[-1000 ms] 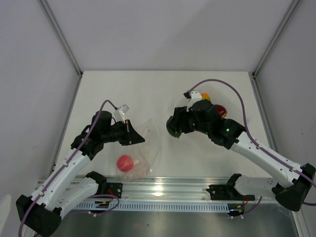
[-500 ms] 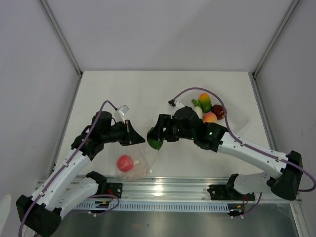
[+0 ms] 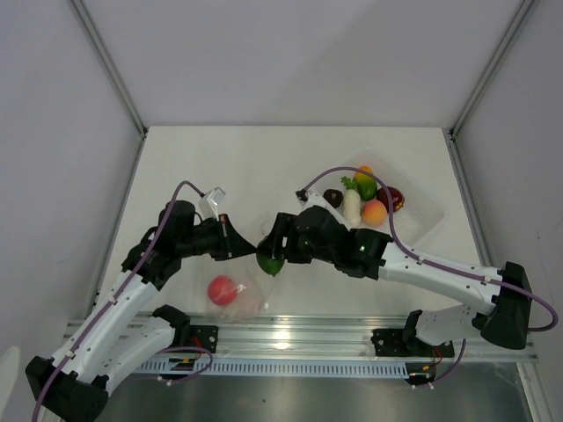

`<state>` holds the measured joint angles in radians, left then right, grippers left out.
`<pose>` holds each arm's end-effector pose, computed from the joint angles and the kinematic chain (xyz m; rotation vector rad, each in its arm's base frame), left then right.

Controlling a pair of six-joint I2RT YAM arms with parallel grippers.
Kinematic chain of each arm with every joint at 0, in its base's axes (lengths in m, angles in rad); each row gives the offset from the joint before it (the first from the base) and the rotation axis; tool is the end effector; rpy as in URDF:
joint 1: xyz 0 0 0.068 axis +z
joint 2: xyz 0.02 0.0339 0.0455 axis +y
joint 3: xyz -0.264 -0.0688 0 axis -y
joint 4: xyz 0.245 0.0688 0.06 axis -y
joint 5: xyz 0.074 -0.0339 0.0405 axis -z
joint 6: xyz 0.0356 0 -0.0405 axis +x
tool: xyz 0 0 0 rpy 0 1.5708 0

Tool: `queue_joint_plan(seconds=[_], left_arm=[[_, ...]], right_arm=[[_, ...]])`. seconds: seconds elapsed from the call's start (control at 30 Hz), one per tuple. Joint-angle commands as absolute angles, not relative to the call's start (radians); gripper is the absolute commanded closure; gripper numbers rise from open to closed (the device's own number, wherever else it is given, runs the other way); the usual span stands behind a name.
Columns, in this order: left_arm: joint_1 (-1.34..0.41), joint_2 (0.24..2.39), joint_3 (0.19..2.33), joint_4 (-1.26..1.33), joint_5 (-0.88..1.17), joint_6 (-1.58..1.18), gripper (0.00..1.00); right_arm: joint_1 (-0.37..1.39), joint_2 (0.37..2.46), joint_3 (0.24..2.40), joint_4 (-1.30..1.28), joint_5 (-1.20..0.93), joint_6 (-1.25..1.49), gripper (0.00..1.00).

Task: Place the food in the zip-top bag and seal the zipper
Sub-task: Place the fake vegetable in the zipper food storage bag, then pick up the fake fruit from the bin.

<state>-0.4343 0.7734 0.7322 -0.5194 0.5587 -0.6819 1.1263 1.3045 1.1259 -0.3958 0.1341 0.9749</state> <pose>0.1432 -0.0872 0.2924 0.0770 2.2978 -1.2174 0.1307 0.2634 0.3243 -0.0918 2.3403 1.0266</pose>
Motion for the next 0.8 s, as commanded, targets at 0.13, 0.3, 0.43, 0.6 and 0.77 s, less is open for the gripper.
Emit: queue_joint_plan(seconds=[0.13,0.3,0.43,0.6,0.77], left_arm=[[-0.430,0.761,0.752,-0.495,0.565,-0.703,0.99],[-0.430,0.762,0.749,-0.499,0.557,-0.699,0.99],[-0.429,0.776,0.750,-0.494,0.560,-0.699,0.99],[-0.429,0.782,0.758,-0.511,0.549,-0.693,0.99],[-0.430,0.799,0.773,-0.515,0.531,-0.695,0.99]], right_arm=[[1.147,1.310,1.143,-0.396,0.210,0.979,0.14],[1.140,1.292,1.176,-0.440,0.247,0.939,0.04],[1.126,1.261,1.193,-0.475,0.287,0.890,0.04],[1.063,1.224,1.213,-0.566,0.360,0.799,0.01],[0.878,1.215,1.198,-0.673,0.377,0.729,0.01]])
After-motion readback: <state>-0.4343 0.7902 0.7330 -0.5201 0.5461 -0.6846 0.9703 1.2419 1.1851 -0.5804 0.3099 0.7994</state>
